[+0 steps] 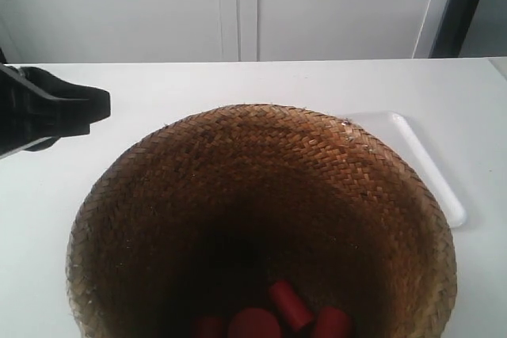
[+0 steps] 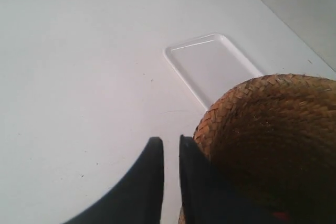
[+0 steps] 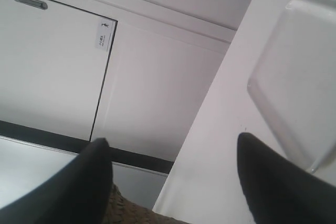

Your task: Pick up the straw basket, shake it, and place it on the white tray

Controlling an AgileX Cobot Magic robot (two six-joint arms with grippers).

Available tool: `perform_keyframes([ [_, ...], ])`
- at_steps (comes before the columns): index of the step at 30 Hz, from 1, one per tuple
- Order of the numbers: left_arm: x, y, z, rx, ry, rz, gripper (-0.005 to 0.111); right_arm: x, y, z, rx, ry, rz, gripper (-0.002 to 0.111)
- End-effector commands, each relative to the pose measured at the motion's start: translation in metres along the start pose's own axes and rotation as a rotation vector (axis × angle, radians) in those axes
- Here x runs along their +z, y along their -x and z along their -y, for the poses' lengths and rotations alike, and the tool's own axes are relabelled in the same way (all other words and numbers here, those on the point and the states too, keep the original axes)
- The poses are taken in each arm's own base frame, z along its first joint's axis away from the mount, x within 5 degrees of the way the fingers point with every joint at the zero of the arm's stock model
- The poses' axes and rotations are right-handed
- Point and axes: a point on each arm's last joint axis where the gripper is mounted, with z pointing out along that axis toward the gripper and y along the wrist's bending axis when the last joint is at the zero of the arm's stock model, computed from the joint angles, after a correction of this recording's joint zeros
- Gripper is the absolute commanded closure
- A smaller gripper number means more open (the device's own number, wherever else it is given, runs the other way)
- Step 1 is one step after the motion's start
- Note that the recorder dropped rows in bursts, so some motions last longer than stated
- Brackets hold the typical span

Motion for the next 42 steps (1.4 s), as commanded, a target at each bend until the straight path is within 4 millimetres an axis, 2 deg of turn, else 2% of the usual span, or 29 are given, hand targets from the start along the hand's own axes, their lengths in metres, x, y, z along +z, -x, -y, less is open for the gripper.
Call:
perform_keyframes([
  [1,-0.008,-0.003,0.001,-0.053,-0.003,-0.05,0.089,0.0,0.0,0.001,-0.005,-0.001,0.011,0.045],
  [5,-0.016,-0.014,0.0,-0.092,0.031,-0.244,0.089,0.0,0.001,0.001,-0.005,0.0,0.013,0.045],
  [8,-0.029,-0.011,0.002,-0.083,0.062,-0.36,0.089,0.0,0.001,0.001,-0.005,0.0,0.013,0.045],
  [13,-0.036,0.004,0.013,-0.147,-0.014,-0.304,0.089,0.0,0.0,0.001,-0.005,-0.001,0.011,0.045],
  [21,-0.036,0.003,0.019,-0.206,-0.07,-0.33,0.086,0.0,0.0,0.001,-0.005,-0.001,0.011,0.045],
  [24,-0.036,-0.004,0.019,-0.158,-0.066,-0.41,0.069,0.0,0.0,0.001,-0.005,-0.001,0.011,0.045],
  [27,-0.033,-0.006,0.019,-0.091,-0.076,-0.442,0.037,0.0,0.001,0.001,-0.005,0.0,0.013,0.045],
  [29,-0.027,-0.005,0.019,-0.093,-0.075,-0.429,0.025,0.0,0.001,0.001,-0.005,0.0,0.013,0.045],
  [32,-0.017,-0.007,0.018,-0.096,-0.062,-0.461,0.026,0.0,0.001,0.001,-0.005,0.0,0.013,0.045],
  [38,0.015,-0.013,0.016,-0.071,-0.037,-0.541,0.027,0.0,0.001,0.001,-0.005,0.0,0.013,0.045],
  [40,0.021,-0.015,0.015,-0.046,-0.031,-0.562,0.033,0.0,0.001,0.001,-0.005,0.0,0.013,0.045],
  [42,0.023,-0.015,0.014,-0.027,-0.03,-0.556,0.045,0.0,0.001,0.001,-0.005,0.0,0.013,0.045],
])
